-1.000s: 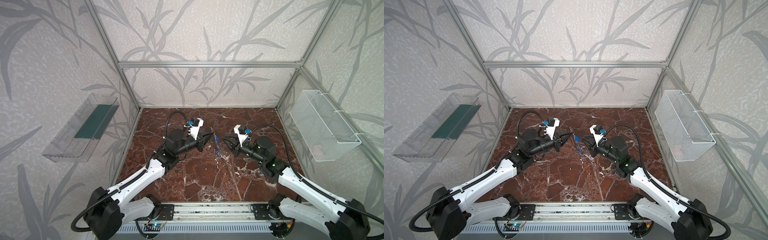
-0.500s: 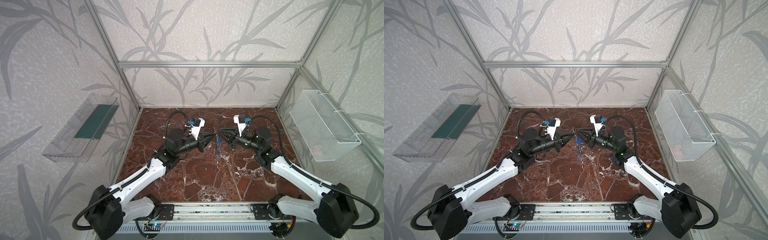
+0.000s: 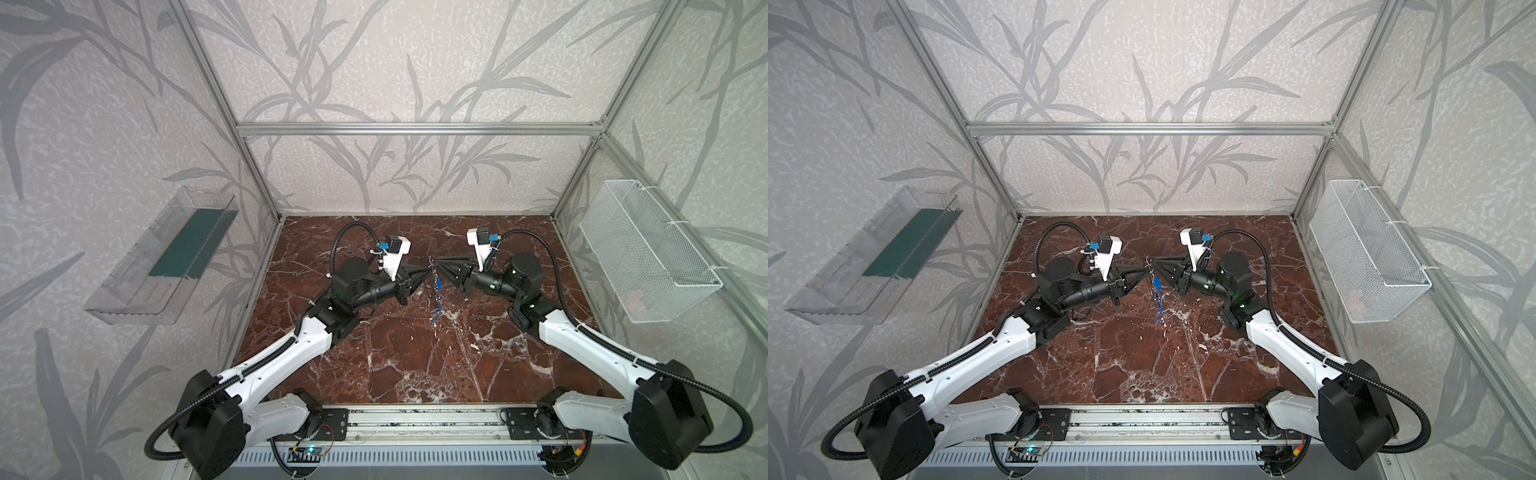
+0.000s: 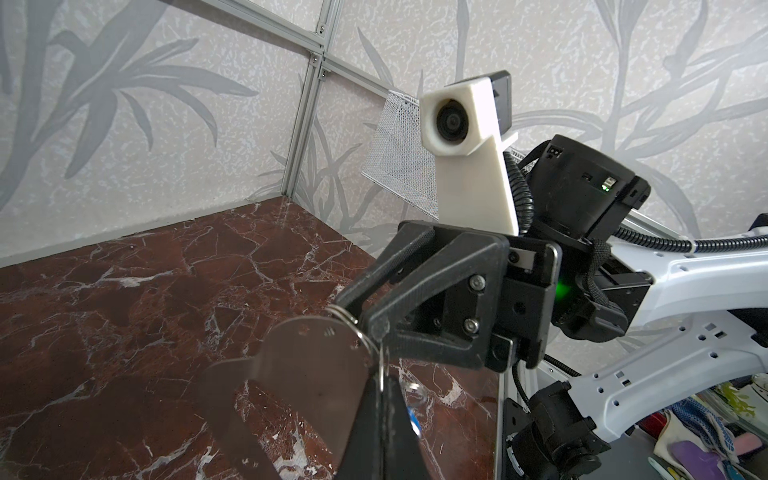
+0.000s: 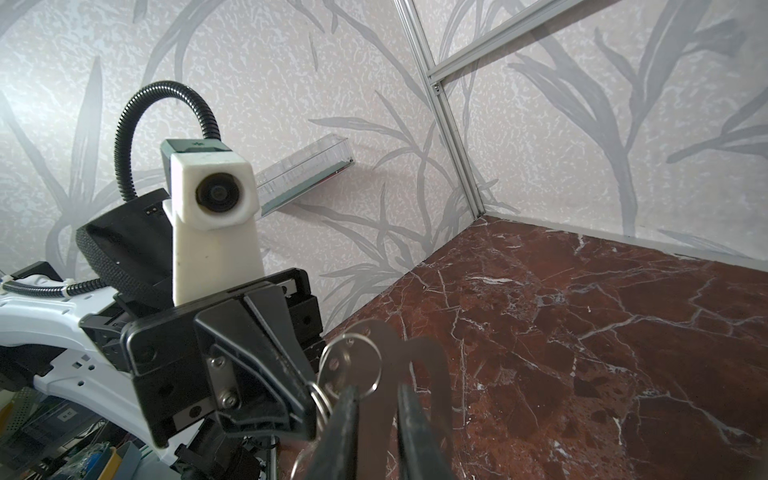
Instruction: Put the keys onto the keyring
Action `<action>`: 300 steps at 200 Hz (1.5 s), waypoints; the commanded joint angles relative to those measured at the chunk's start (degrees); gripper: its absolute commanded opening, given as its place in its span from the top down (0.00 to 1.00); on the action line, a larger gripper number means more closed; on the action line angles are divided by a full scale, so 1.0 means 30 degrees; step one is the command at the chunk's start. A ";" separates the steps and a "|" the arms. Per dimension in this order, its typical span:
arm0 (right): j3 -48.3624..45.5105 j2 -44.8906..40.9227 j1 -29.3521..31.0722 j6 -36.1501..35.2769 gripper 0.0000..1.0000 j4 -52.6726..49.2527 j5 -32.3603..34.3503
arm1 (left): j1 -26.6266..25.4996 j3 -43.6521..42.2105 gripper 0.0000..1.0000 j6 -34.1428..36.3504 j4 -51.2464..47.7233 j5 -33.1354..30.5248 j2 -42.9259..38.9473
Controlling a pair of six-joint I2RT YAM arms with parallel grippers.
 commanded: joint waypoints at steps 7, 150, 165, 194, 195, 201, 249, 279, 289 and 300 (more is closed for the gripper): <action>-0.0432 -0.0207 -0.0531 0.1646 0.81 0.2939 -0.0994 | 0.0119 0.0502 1.00 -0.0028 0.0968 -0.0360 -0.0338; -0.0074 0.1419 0.0018 0.1906 0.84 0.3430 -0.2798 | 0.0108 0.0767 1.00 -0.0115 0.0883 -0.0008 -0.0230; -0.0095 0.1424 0.0079 0.1938 0.84 0.3457 -0.2936 | 0.0114 0.0781 1.00 -0.0086 0.0825 -0.0098 -0.0197; -0.0460 0.0970 0.0028 0.1687 0.84 0.3176 -0.1790 | 0.0109 0.0686 1.00 -0.0049 0.0887 -0.0352 -0.0288; -0.0469 0.0948 0.0040 0.1677 0.84 0.3171 -0.1748 | 0.0101 0.0686 1.00 -0.0053 0.0883 -0.0369 -0.0303; -0.0590 0.0808 0.0052 0.1611 0.84 0.3206 -0.1509 | 0.0110 0.0664 1.00 -0.0056 0.0869 -0.0385 -0.0303; -0.1121 0.0369 -0.0057 0.1869 0.83 0.4123 -0.1048 | 0.0097 0.0659 1.00 0.0090 0.0511 -0.0996 -0.0435; -0.1048 0.0594 -0.0047 0.2103 0.83 0.4572 -0.1451 | 0.0096 0.0744 1.00 0.0033 0.0491 -0.0727 -0.0355; -0.0969 0.0686 -0.0016 0.2154 0.83 0.4627 -0.1559 | 0.0099 0.0752 1.00 0.0031 0.0477 -0.0649 -0.0330; -0.0913 0.0776 -0.0030 0.2148 0.83 0.4566 -0.1610 | 0.0123 0.0747 1.00 0.0061 0.0502 -0.0649 -0.0324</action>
